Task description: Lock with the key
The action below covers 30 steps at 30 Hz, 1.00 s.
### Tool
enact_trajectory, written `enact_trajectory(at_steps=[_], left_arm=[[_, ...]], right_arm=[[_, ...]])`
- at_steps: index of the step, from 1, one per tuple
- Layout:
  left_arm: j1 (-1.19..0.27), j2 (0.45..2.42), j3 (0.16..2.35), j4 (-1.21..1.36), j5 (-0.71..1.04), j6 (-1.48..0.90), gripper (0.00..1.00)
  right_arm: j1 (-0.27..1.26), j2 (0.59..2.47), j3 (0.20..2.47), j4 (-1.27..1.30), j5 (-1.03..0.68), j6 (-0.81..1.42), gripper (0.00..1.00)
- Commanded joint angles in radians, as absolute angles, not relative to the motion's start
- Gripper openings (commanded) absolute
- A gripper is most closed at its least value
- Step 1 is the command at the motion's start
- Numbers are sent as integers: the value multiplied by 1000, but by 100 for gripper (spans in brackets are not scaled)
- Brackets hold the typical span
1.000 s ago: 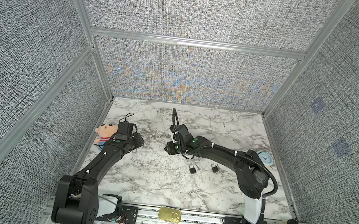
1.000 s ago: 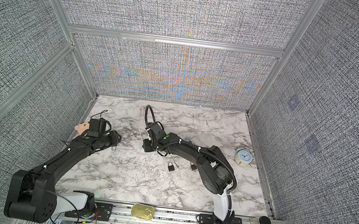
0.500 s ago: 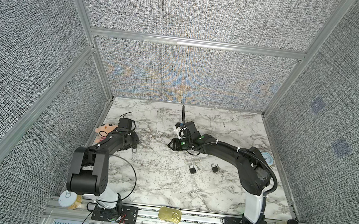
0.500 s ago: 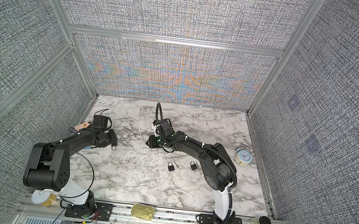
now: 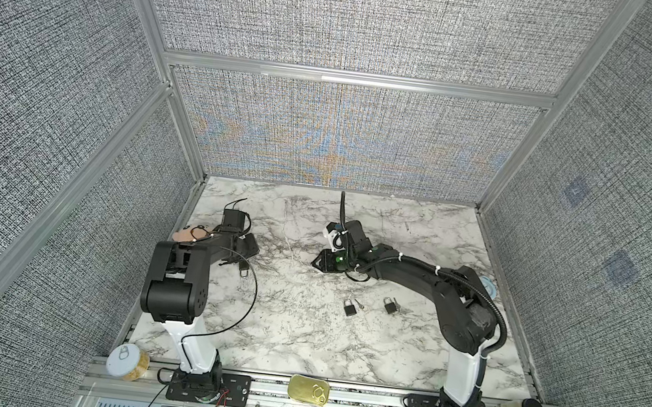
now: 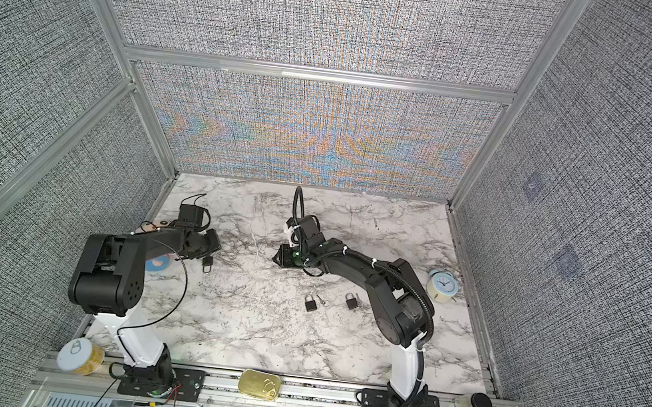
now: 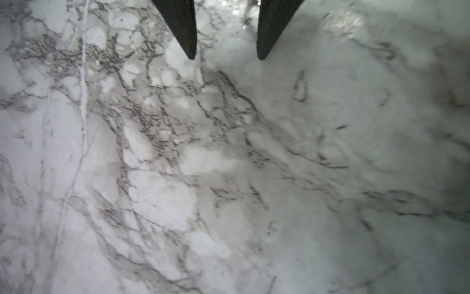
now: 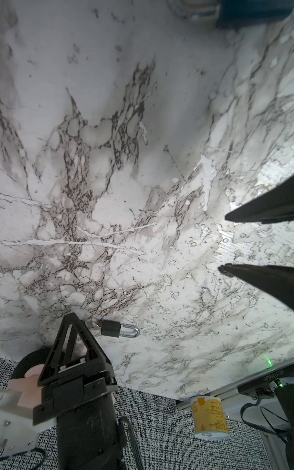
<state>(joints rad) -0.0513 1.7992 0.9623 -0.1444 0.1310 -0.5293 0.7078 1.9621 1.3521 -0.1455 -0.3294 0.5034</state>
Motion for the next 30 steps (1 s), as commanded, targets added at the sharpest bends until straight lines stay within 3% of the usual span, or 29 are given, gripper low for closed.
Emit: enact_trajectory(at_steps=[1,10,18,30], left_arm=[[-80,1808,922,-254,220,-536,41],[-105,1706,875,-235,224,-571,41],[-28,1580,962,-360,150,-544,42],[60,1624,871,-306,213,-532,43]], right_arm=[[708,1950,1341,-126,-334,514,29],[702,1917,1293,-107,-333,515,29],[701,1911,1272,-94,-331,523,29],[695,1924,1279,-94,-342,522,29]])
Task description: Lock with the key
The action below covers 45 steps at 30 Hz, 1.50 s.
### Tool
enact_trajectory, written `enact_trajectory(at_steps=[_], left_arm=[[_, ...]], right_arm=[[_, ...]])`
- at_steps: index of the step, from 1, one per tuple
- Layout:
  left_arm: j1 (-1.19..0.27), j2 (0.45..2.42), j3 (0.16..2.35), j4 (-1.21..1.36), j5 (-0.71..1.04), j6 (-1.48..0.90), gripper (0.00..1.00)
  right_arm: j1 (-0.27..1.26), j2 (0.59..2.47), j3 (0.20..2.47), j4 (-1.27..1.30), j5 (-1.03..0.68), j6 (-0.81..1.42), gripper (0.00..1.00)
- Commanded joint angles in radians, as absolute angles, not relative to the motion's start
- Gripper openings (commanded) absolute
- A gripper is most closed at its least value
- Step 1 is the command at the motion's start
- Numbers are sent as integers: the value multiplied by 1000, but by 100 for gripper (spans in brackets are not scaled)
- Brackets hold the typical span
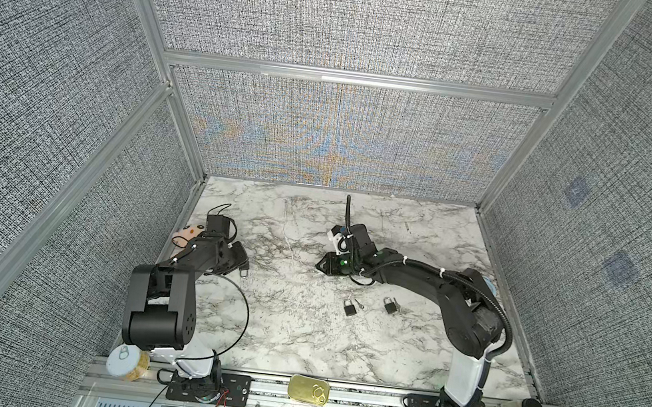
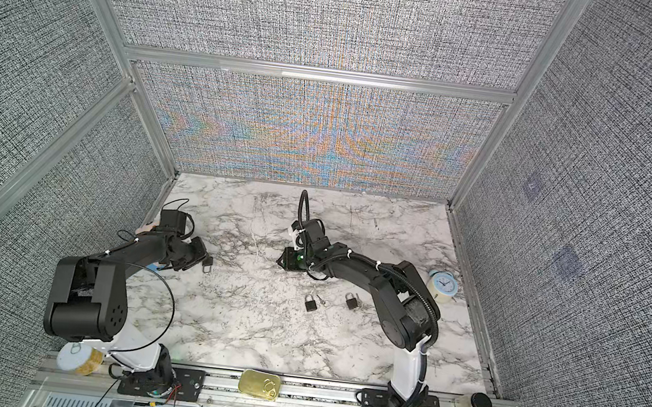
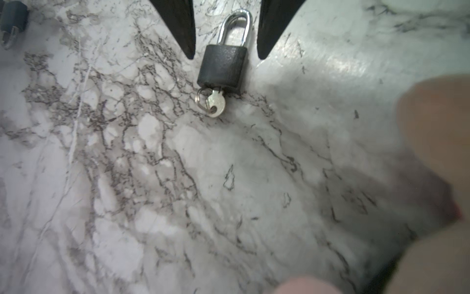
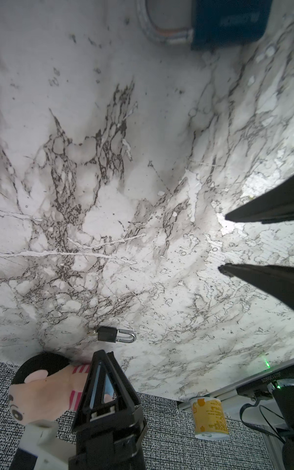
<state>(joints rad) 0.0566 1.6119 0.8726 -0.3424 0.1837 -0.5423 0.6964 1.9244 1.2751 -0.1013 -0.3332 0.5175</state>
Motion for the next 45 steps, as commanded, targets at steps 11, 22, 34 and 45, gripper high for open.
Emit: enact_trajectory(at_steps=[11,22,34,45], left_arm=[[50,1681,875,-257,288,-503,43],[-5,1729,899,-243,269,-491,42],[-70,1802,975,-258,247,-454,42],[-141,1785,868,-232,299,-492,41]], right_arm=[[686,1925,1272,-97,-339,521,29],[682,1911,1259,-93,-342,523,29],[675,1913,1258,-100,-342,524,29],[666,1901,1255,-104,-354,499,29]])
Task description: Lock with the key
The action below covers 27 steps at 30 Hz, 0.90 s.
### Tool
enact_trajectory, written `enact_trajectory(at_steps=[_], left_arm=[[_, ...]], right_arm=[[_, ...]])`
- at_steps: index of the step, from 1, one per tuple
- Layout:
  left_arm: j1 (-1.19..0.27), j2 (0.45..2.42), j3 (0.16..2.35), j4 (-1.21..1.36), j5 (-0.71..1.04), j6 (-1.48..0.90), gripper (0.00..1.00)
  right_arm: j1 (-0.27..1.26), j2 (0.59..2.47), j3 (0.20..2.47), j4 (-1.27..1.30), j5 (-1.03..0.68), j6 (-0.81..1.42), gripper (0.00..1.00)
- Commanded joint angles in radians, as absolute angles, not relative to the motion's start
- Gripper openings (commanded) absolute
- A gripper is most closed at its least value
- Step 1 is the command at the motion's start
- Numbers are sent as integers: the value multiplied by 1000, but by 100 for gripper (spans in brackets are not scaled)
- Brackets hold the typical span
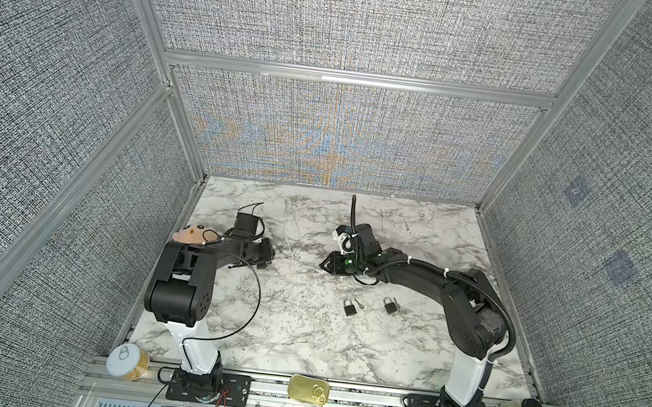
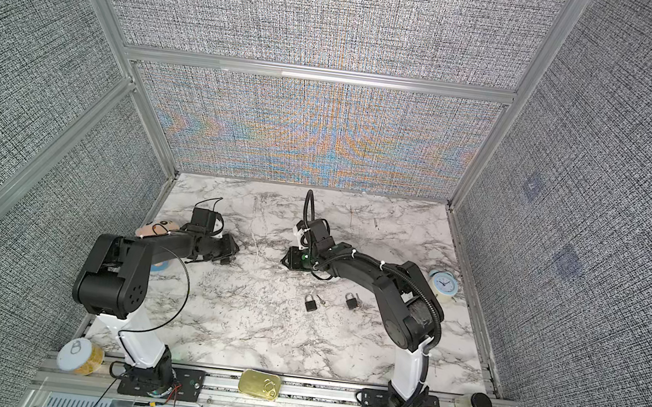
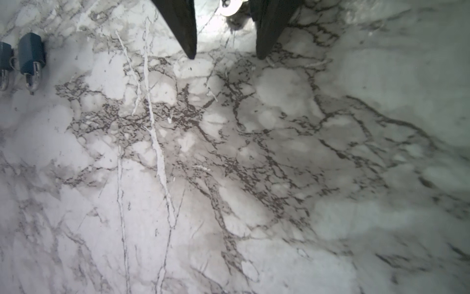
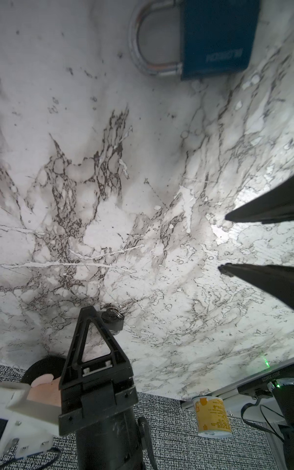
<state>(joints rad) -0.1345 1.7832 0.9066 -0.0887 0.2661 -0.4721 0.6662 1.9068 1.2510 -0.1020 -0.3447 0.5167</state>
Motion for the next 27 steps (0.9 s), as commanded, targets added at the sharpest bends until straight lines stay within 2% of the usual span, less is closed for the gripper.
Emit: enact_trajectory(at_steps=[1,9,13,21,27], left_arm=[[-140,1768,857,-230,302,-494,41],[-129,1602,851,-275,320,-508,41],[-54,1494,873,-303,362,-526,42],[155,1341,855,-315,510,-572,42],[244,1245,846,-340,560,-566,44]], right_arm=[[666,1907,1261,-111,-360,488,29],[675,2006,1421,-167,-413,395,29],[706,2102,1566,-206,-396,321,30],[802,2287,1838,-309,-183,346,37],[873,2404,1997,-346,-97,389,44]])
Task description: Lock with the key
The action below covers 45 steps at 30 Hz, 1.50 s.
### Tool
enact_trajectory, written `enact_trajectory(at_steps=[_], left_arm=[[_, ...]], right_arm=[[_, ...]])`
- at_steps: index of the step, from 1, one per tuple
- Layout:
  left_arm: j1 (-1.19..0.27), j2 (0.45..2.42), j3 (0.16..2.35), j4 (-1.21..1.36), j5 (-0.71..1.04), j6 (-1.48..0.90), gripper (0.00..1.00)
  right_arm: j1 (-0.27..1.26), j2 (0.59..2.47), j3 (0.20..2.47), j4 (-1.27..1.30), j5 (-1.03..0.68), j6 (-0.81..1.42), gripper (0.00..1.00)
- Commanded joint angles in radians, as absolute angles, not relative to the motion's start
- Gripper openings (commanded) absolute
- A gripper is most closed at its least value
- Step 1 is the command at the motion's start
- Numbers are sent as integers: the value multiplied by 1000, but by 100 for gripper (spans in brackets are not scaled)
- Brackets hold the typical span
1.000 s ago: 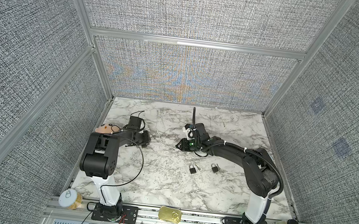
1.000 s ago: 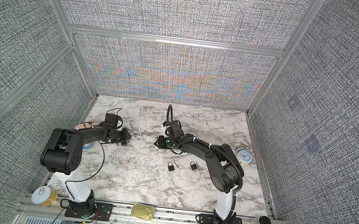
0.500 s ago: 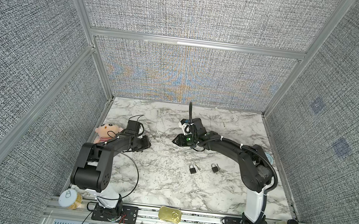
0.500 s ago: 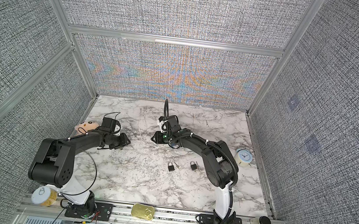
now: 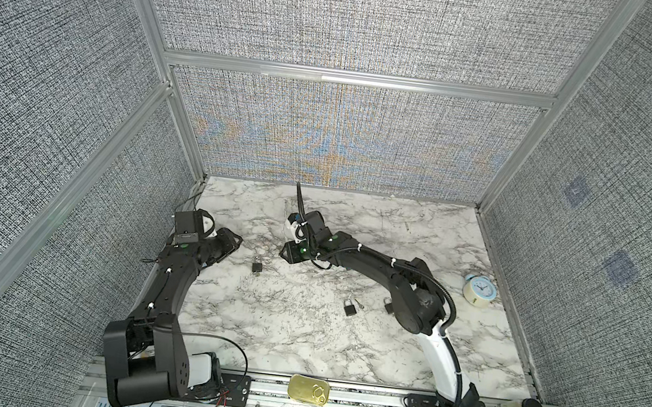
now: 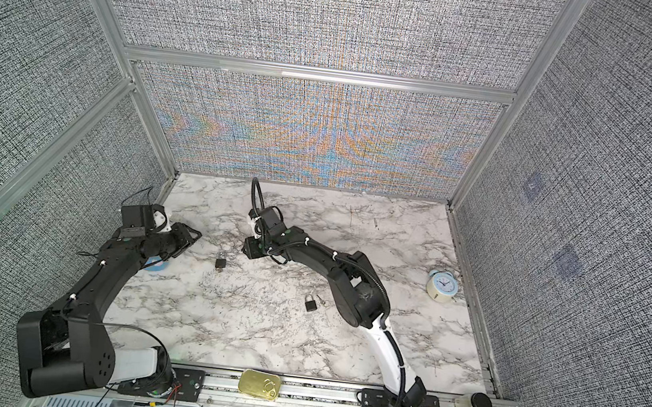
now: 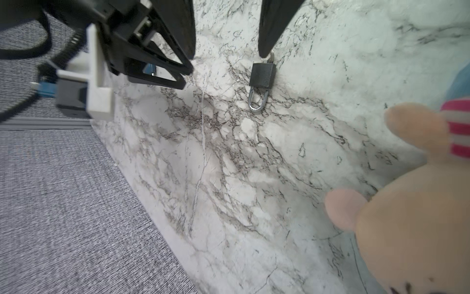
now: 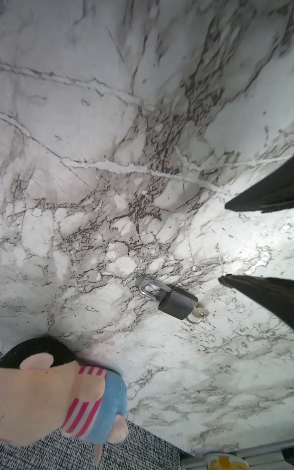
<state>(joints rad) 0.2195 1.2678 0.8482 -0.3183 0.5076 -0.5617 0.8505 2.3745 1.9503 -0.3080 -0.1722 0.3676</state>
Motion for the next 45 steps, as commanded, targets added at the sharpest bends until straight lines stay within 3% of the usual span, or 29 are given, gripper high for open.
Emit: enact_trajectory(at_steps=[1,16,34,45], left_arm=[[257,1236,845,-345,567,-561,44],[331,1181,744,-266,761,-569,44],[334,1157,712,-253,800,-557,44],[335,1151,706,-250,800,-557,44]], right_arm=[[890,2425,2034,-360,-80,387,44],[1026,2653,2391,-464,220,392,56],[1057,2718,2440,-553,249,407,56],[1055,2615,2292,-516,254,384,38]])
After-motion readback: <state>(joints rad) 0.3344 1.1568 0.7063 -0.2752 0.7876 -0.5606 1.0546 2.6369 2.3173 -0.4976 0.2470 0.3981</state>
